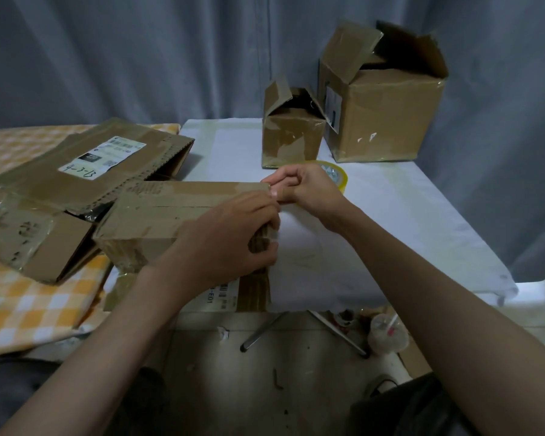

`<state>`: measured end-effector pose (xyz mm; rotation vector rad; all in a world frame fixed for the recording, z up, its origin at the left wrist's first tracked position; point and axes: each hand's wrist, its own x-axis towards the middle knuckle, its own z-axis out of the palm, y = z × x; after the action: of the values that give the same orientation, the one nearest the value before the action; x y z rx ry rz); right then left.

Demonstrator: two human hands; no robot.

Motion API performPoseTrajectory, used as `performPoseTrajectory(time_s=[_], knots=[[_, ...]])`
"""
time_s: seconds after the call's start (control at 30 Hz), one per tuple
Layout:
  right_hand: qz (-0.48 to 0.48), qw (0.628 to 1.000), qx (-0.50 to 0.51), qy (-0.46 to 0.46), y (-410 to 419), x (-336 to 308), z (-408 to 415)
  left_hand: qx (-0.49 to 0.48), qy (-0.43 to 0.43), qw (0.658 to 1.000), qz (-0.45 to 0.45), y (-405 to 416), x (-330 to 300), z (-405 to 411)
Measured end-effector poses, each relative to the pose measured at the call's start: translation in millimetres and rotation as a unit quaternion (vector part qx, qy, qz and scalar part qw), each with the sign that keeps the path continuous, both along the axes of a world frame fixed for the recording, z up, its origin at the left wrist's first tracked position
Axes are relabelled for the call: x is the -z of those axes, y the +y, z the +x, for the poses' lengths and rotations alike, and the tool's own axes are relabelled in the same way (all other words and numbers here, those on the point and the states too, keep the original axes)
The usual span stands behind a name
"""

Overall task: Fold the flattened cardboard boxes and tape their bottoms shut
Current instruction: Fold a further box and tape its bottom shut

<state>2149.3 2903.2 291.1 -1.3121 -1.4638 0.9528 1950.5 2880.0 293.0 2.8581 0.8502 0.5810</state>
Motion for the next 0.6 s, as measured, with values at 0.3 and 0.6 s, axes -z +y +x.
performPoseTrajectory(time_s=[0.3,0.6], knots=[[-0.033,0.999,-0.003,-0.006,-4.9,-12.5,-3.7,0.039,0.029,0.999,0.002,-0.1,0.2,-4.4],[0.005,0.982,0.000,-0.187,-7.6,6.5,-45.9,-0.021,-0.106,0.989,0.096,-10.6,3.9,-2.6]])
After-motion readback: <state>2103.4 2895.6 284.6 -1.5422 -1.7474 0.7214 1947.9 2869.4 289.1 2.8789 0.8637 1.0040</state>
